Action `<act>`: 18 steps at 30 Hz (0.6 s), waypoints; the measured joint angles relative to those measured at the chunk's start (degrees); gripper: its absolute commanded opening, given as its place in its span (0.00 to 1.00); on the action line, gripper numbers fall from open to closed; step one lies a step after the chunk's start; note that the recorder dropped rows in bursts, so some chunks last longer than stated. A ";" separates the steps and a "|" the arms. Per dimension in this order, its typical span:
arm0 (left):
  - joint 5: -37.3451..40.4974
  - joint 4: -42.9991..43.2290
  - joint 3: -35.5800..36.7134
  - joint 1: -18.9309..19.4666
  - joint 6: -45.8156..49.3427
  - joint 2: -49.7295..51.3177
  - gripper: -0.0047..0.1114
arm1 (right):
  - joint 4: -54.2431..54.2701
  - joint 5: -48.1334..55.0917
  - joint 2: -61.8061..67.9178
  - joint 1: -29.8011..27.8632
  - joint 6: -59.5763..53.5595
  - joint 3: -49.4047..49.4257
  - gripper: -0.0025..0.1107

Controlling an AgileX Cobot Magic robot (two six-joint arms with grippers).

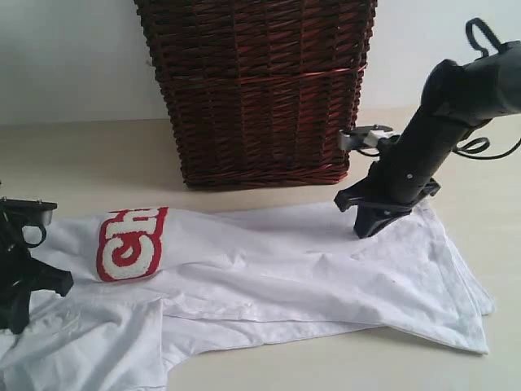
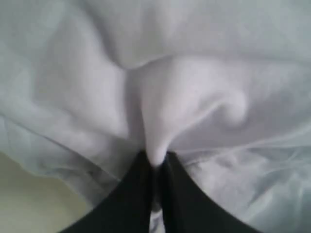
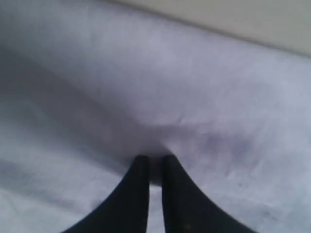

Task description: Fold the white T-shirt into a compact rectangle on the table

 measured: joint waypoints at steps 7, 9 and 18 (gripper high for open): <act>-11.46 -27.13 -2.34 0.12 21.39 -11.41 0.09 | -4.71 0.96 2.78 1.05 7.58 -1.38 0.02; -13.32 -44.69 -2.46 -1.59 37.32 -11.55 0.04 | -4.83 1.08 2.89 1.05 7.99 -1.49 0.02; -18.24 -36.12 -3.19 -4.78 29.75 4.65 0.04 | -4.98 1.16 2.98 1.05 8.36 -1.61 0.02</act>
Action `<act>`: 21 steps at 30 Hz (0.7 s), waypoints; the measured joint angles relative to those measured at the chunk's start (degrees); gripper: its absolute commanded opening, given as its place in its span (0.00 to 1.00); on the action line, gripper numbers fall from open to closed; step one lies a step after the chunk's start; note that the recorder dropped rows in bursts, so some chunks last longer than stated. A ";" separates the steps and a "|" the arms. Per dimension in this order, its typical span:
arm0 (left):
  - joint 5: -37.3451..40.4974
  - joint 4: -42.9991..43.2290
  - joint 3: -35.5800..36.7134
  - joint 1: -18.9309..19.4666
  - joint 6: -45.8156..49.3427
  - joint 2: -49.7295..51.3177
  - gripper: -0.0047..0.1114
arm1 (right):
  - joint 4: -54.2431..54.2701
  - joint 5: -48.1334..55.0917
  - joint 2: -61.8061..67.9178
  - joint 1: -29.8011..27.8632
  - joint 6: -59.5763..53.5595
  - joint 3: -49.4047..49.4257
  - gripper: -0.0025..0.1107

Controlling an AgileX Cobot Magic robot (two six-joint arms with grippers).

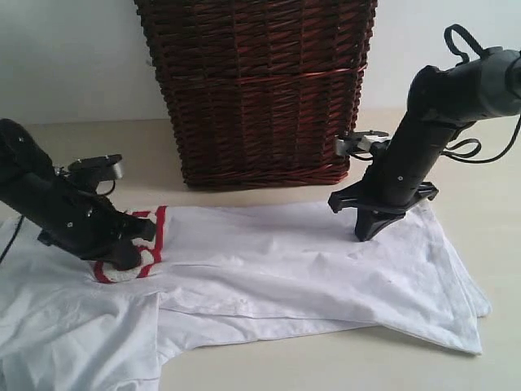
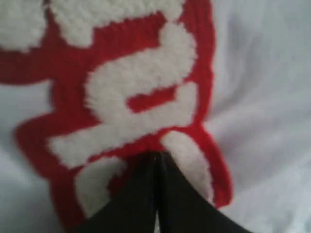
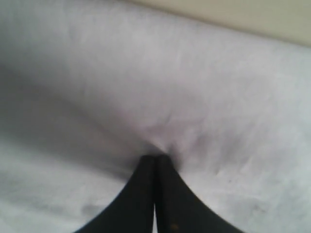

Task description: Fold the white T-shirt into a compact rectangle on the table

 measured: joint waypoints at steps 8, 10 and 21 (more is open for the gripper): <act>1.43 2.47 -0.76 2.03 -8.13 -0.02 0.04 | -7.67 -0.94 -0.18 1.02 10.29 -0.21 0.02; 1.54 4.10 -0.52 2.17 -8.25 -0.99 0.04 | -11.33 -1.59 -0.18 1.39 13.77 -0.21 0.02; 11.19 20.19 0.33 3.35 -8.51 -7.22 0.33 | -26.02 -6.63 -0.94 0.47 17.48 -0.05 0.02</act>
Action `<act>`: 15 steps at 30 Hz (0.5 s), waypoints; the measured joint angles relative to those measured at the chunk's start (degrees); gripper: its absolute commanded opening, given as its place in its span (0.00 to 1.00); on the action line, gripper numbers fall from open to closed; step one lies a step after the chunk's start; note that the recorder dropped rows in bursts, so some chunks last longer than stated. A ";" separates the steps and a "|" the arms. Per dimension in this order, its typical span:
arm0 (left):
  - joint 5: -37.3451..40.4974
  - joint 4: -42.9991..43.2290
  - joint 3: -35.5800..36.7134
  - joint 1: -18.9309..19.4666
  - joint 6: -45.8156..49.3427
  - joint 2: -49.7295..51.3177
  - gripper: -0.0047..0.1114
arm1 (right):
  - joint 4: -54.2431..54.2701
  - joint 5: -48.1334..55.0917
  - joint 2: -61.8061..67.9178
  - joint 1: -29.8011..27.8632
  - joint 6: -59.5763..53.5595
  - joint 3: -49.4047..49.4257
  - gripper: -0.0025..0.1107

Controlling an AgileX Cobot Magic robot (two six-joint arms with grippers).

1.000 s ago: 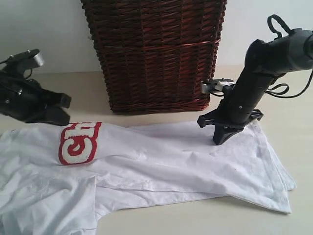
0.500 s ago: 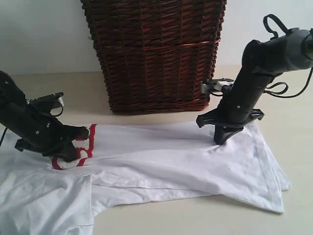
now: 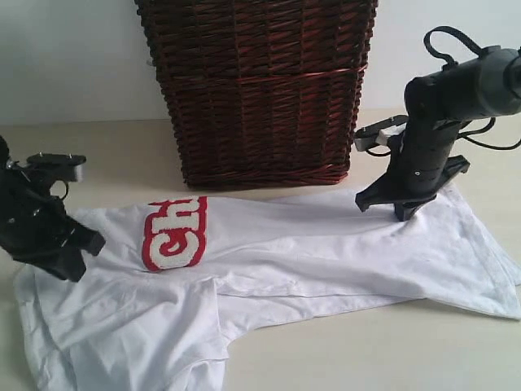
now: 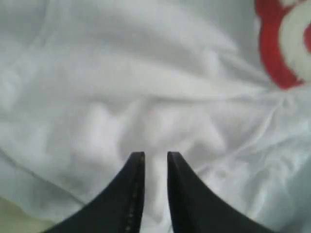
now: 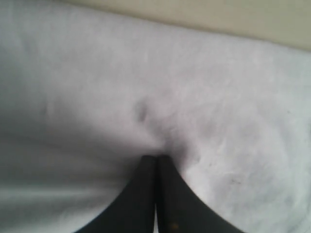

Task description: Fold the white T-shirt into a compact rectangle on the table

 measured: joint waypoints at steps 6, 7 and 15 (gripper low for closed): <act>3.88 -0.13 0.21 -0.39 1.41 0.23 0.43 | 5.91 -2.37 -2.26 -0.74 -4.88 1.45 0.11; 4.46 -1.55 0.21 -0.77 3.53 -0.46 0.43 | 7.12 -2.50 -2.78 -0.73 -5.77 1.70 0.12; 7.37 -10.85 3.08 -15.57 13.88 -10.76 0.43 | 11.19 -4.52 -8.10 -0.62 -7.61 1.72 0.13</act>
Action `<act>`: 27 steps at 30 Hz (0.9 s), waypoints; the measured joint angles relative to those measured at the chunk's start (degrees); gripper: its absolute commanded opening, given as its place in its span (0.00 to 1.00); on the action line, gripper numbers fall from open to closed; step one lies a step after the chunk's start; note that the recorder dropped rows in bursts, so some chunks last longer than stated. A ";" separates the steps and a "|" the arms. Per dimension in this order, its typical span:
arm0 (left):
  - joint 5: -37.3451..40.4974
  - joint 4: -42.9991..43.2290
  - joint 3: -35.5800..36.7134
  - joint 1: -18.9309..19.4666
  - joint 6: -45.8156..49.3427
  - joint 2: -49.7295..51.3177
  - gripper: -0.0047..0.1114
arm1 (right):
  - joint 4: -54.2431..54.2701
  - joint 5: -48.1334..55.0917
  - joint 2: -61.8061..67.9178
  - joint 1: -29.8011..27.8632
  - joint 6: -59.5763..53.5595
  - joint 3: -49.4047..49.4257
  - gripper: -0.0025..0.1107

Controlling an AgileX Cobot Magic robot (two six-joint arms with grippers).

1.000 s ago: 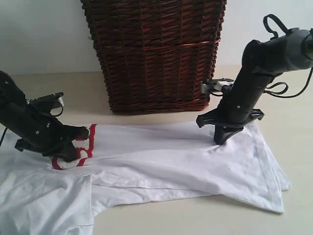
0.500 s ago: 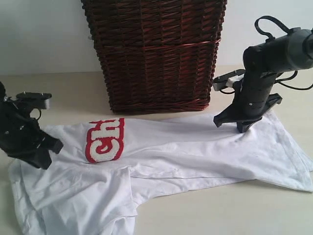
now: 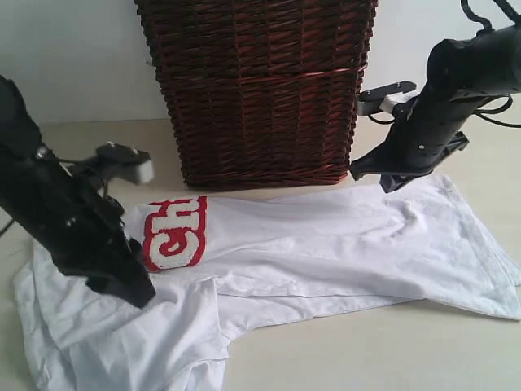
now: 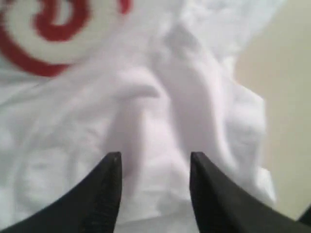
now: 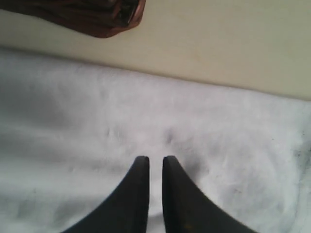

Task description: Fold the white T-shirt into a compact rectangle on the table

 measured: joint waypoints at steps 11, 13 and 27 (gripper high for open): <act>-12.03 8.13 13.79 -23.95 -9.21 -0.87 0.67 | 0.60 1.35 -0.11 0.00 -0.24 0.00 0.13; -13.78 9.28 14.46 -25.13 -10.83 -0.87 0.67 | 0.73 1.60 -0.11 0.00 -0.24 0.00 0.13; -15.21 19.15 18.39 -26.88 -19.08 -0.87 0.05 | 2.16 3.33 -0.11 0.00 -0.77 0.00 0.13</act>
